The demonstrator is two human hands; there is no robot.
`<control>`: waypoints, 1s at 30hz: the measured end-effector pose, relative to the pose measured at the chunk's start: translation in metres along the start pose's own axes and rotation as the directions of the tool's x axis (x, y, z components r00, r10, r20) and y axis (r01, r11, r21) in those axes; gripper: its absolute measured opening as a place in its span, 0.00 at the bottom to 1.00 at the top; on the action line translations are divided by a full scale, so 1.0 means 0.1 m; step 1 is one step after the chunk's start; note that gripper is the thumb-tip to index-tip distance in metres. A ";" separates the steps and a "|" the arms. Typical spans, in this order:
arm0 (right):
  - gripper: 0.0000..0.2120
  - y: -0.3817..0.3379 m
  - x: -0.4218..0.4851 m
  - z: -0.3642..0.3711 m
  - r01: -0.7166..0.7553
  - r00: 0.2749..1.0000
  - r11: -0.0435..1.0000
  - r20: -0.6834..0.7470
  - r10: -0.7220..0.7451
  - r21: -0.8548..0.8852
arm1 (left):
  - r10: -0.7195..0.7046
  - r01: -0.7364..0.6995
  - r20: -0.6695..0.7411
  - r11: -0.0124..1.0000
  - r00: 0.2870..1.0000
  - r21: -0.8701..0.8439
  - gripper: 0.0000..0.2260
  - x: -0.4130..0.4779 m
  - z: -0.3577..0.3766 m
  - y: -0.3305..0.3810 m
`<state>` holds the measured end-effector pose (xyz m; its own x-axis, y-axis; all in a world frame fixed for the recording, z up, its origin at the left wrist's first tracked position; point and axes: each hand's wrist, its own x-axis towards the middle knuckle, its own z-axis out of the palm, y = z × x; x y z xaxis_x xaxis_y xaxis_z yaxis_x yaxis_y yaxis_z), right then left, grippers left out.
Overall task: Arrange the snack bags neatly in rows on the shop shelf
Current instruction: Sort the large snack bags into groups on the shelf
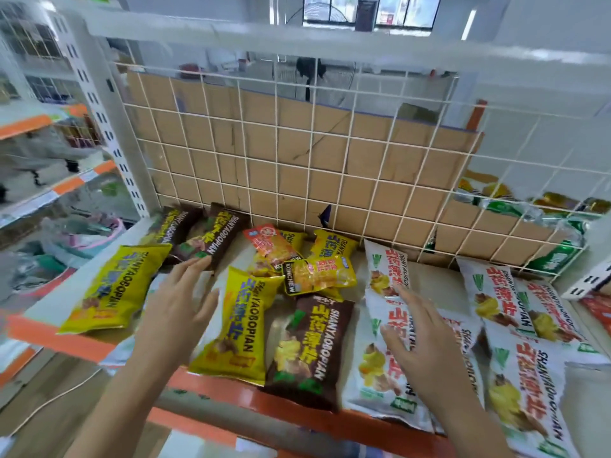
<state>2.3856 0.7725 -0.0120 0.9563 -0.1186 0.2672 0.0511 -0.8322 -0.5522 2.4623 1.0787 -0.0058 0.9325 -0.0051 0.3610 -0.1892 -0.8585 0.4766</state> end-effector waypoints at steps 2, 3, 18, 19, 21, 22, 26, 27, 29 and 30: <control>0.31 -0.12 0.04 0.10 -0.003 1.000 1.000 0.001 0.003 0.012 | -0.019 0.018 0.046 1.000 0.999 0.023 0.21 0.04 -0.05 -0.21; 0.31 -0.17 0.06 0.15 0.002 1.000 1.000 0.003 -0.002 0.022 | -0.026 0.023 0.072 0.999 0.997 0.039 0.23 0.05 -0.06 -0.30; 0.27 -0.74 0.04 0.80 -0.141 0.989 0.988 0.032 0.143 -0.058 | 0.040 -0.064 0.249 0.994 0.968 0.090 0.30 0.06 0.13 -0.89; 0.27 -0.77 0.03 0.84 -0.158 0.985 0.984 0.055 0.163 -0.084 | 0.040 -0.070 0.273 0.993 0.961 0.099 0.29 0.06 0.13 -0.90; 0.30 -0.83 0.01 0.91 -0.214 0.967 0.964 0.103 0.232 -0.154 | 0.046 -0.087 0.310 0.989 0.950 0.122 0.28 0.07 0.13 -0.91; 0.31 -0.86 0.01 0.94 -0.251 0.953 0.949 0.124 0.277 -0.192 | 0.046 -0.092 0.322 0.987 0.946 0.129 0.28 0.07 0.14 -0.92; 0.35 -0.98 0.01 1.01 -0.338 0.898 0.888 0.174 0.403 -0.312 | 0.051 -0.097 0.341 0.988 0.939 0.122 0.30 0.07 0.16 -0.93; 0.37 -1.00 0.01 1.02 -0.349 0.889 0.875 0.176 0.422 -0.335 | 0.051 -0.094 0.340 0.989 0.939 0.110 0.31 0.07 0.17 -0.94; 0.40 -1.02 0.01 1.03 -0.369 0.874 0.852 0.175 0.454 -0.371 | 0.039 -0.071 0.331 0.994 0.943 0.086 0.33 0.07 0.18 -0.94; 0.40 -1.03 0.02 1.04 -0.377 0.868 0.843 0.171 0.466 -0.383 | 0.037 -0.065 0.320 0.995 0.947 0.078 0.34 0.07 0.19 -0.93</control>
<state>2.4117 0.9146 -0.0364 0.9031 -0.3982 -0.1606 -0.4281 -0.8644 -0.2638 2.4920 1.1493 -0.0628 0.9743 -0.2001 0.1032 -0.2247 -0.8938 0.3882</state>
